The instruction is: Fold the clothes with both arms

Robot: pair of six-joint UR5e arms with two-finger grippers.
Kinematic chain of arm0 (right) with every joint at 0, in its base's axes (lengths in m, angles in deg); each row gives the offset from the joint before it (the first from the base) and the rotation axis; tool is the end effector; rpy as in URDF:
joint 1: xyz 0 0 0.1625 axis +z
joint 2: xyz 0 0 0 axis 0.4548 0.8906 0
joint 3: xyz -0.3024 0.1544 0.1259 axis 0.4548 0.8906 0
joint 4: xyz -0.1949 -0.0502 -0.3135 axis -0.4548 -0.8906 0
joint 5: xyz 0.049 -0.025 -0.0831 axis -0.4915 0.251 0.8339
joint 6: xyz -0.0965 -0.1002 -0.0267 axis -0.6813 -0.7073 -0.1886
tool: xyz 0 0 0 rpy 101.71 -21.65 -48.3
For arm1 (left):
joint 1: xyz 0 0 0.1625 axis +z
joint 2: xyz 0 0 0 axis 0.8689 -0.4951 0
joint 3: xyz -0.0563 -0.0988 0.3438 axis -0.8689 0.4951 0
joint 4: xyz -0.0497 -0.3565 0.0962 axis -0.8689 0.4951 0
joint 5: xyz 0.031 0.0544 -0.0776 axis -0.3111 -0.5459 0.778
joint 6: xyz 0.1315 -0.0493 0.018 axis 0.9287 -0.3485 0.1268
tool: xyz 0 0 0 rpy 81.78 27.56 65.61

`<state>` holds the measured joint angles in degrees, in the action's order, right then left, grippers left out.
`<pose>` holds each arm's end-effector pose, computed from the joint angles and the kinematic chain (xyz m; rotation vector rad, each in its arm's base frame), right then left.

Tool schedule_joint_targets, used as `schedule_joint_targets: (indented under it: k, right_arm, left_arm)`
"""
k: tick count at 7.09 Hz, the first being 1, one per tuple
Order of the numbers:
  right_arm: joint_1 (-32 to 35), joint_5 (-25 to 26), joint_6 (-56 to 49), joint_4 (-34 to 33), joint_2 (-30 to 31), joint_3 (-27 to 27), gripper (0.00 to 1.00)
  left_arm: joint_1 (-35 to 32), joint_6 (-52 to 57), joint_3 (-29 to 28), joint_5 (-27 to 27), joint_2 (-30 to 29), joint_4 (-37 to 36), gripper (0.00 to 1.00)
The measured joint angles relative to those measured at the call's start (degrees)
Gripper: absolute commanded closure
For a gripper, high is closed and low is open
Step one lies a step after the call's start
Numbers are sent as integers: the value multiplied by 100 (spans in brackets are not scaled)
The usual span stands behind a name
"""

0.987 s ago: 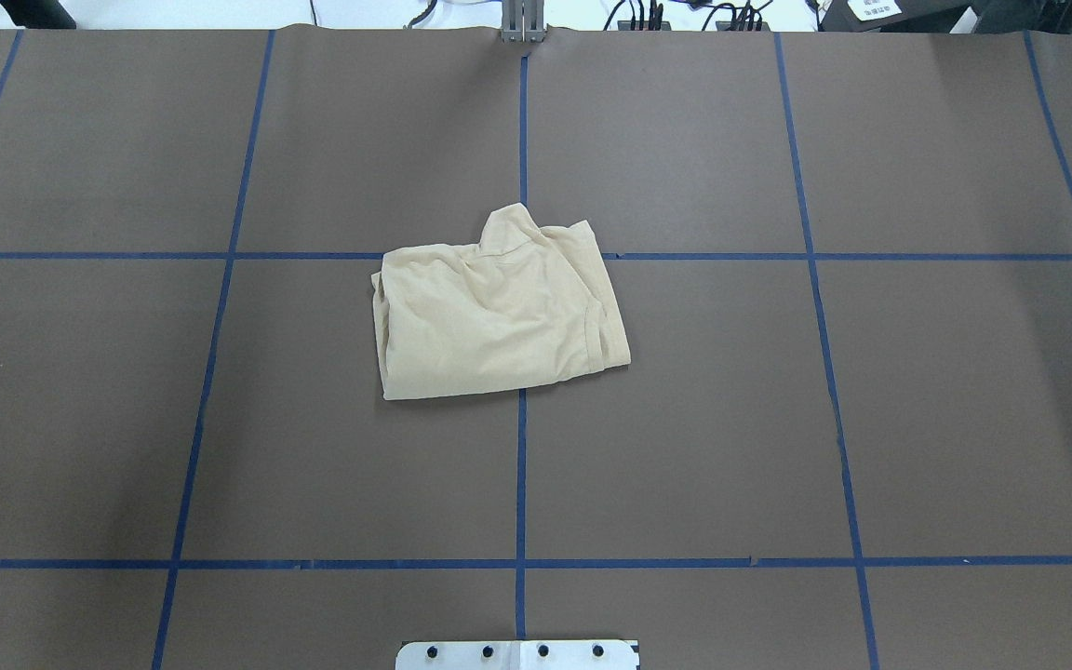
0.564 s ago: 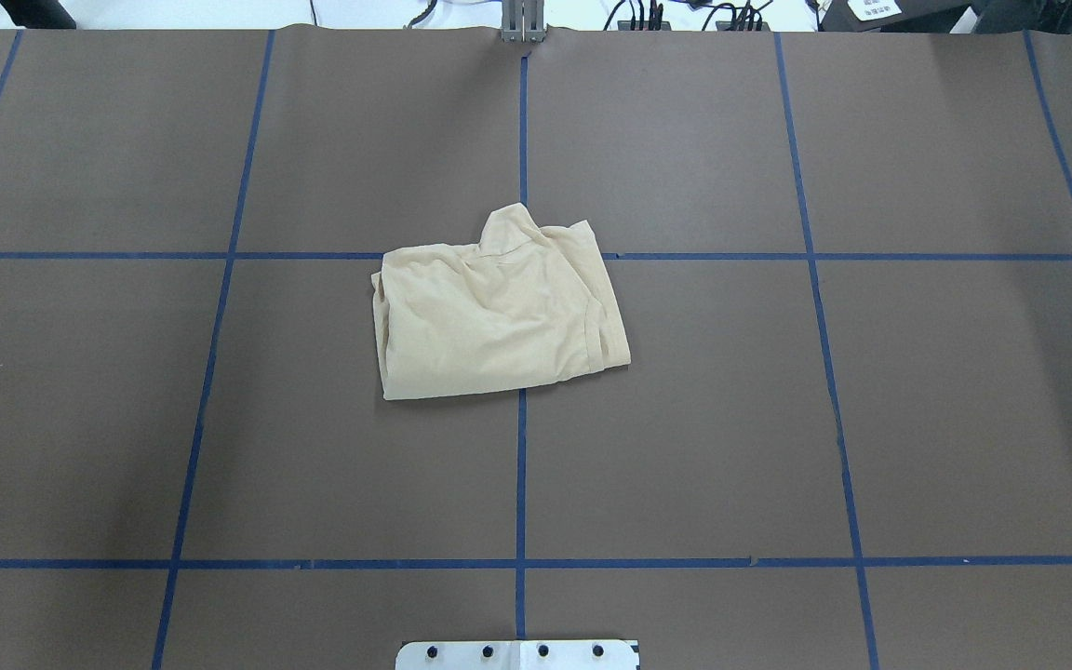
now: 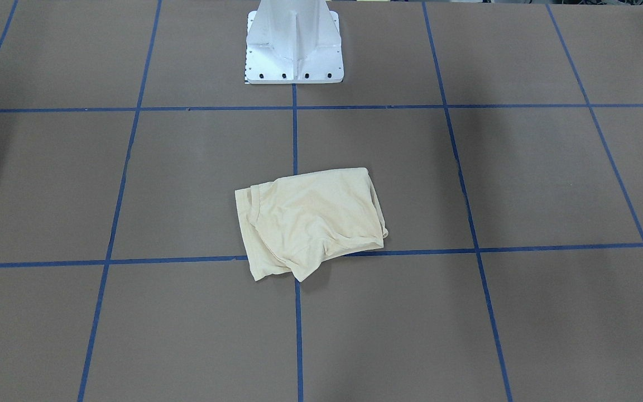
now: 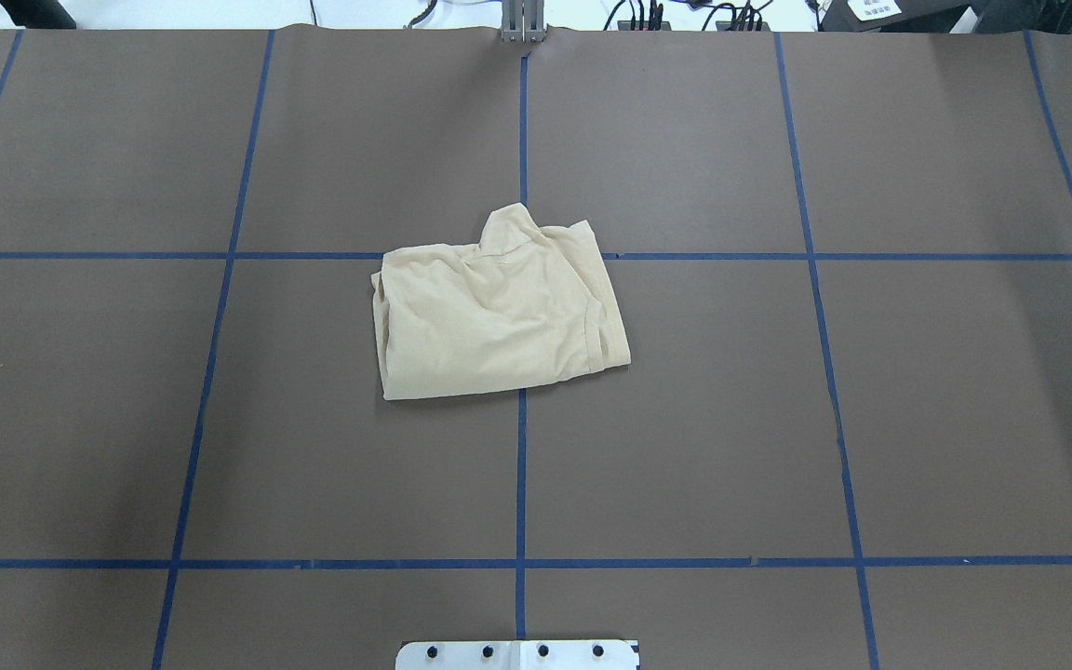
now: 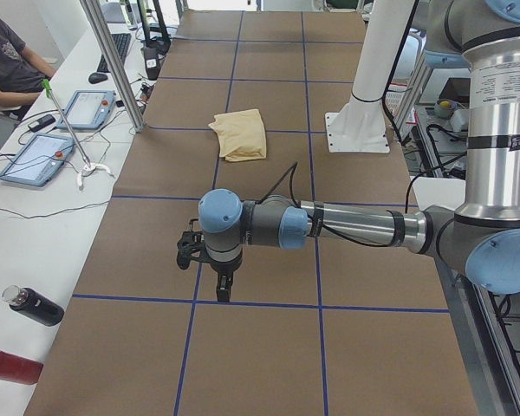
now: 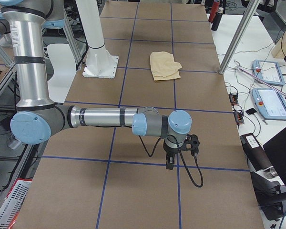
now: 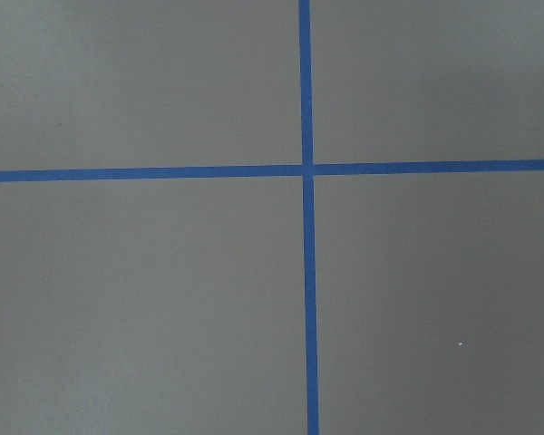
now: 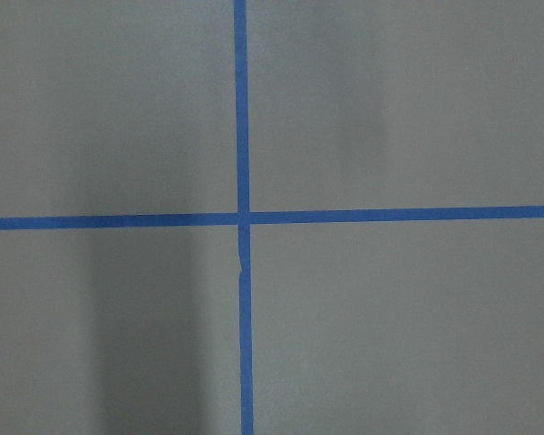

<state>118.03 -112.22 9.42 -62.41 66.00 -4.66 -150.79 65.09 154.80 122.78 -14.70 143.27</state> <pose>0.0462 -0.4689 0.6112 0.0046 -0.7367 0.0114 -0.0376 -0.4295 0.5844 0.0598 0.7754 0.0008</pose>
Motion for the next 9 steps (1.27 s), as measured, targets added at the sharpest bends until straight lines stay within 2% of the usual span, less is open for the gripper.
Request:
schedule_joint_targets:
  k: [9]
  right_arm:
    - [-10, -19, 14, 25, 21, 36, 0]
  left_arm:
    - [9, 272, -18, -6, -3, -37, 1]
